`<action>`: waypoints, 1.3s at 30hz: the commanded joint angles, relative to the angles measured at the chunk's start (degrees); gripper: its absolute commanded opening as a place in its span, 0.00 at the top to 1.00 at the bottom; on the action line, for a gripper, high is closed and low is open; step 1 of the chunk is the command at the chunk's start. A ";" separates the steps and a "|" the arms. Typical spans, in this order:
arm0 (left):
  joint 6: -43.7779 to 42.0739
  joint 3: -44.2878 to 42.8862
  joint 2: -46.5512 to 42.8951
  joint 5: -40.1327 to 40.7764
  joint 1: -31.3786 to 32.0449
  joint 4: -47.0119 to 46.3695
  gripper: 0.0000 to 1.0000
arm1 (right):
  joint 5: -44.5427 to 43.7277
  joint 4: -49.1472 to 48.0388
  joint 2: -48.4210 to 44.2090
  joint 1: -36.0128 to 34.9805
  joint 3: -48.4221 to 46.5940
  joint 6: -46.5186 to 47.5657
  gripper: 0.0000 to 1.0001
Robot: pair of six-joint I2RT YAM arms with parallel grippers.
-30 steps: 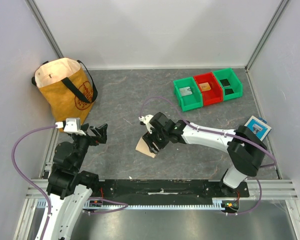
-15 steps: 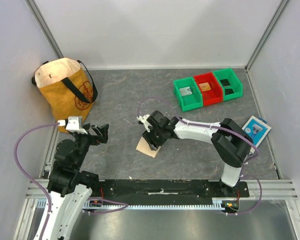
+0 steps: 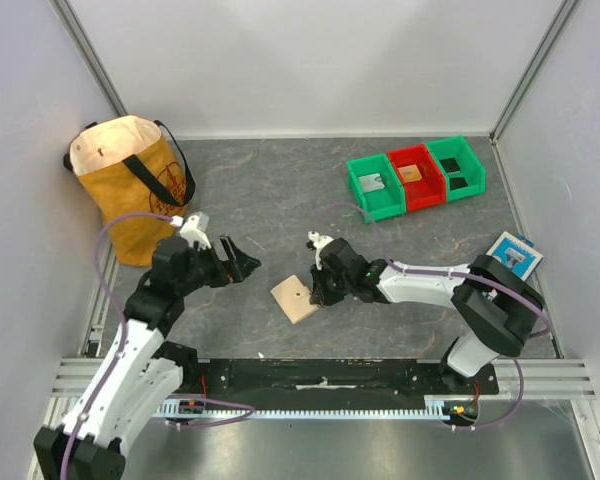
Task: Take the credit cards out of the card holder
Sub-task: Open the card holder at the center of the board.
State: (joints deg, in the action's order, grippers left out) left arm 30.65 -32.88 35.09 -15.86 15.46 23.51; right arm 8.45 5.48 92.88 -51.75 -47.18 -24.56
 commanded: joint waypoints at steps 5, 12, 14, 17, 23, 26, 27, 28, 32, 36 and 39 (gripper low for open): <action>17.23 12.04 6.65 -10.07 1.67 -12.94 0.11 | -5.19 -19.44 -6.22 -0.11 12.45 -19.82 1.00; 22.86 17.67 10.08 -9.54 4.48 -21.30 0.17 | -4.76 -26.21 -5.78 1.56 17.46 -26.15 1.00; 24.01 18.64 11.31 -8.67 6.32 -23.24 0.18 | -3.97 -28.05 -4.99 2.44 18.52 -27.91 1.00; 24.89 19.61 13.24 -6.56 8.70 -25.96 0.19 | -3.61 -27.89 -3.68 3.93 19.23 -29.06 1.00; 26.12 20.58 18.51 -2.78 11.69 -31.14 0.20 | 0.33 -31.66 0.45 5.60 20.72 -30.55 1.00; 26.39 20.05 22.99 -1.90 12.92 -33.87 0.21 | 1.83 -32.80 1.95 5.95 20.64 -30.73 1.00; 26.39 19.62 24.31 -1.72 13.27 -34.49 0.21 | 2.01 -33.07 2.39 6.04 20.72 -30.73 1.00; 26.39 19.18 25.98 -1.29 13.71 -35.10 0.21 | 2.62 -33.25 2.83 6.04 20.46 -30.64 1.00; 27.79 18.91 30.82 3.02 15.38 -37.74 0.26 | 3.33 -33.34 3.27 6.22 20.37 -30.38 1.00; 28.14 17.95 35.56 2.94 16.44 -40.82 0.28 | 3.94 -33.16 3.53 6.22 19.93 -29.94 1.00; 28.23 17.07 38.29 3.37 17.58 -41.44 0.35 | 4.56 -33.42 4.06 6.22 19.58 -29.59 1.00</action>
State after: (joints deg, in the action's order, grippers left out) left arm 57.87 -15.03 69.82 -16.27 31.75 -17.17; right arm 13.34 -31.53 94.56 -45.45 -27.99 -55.92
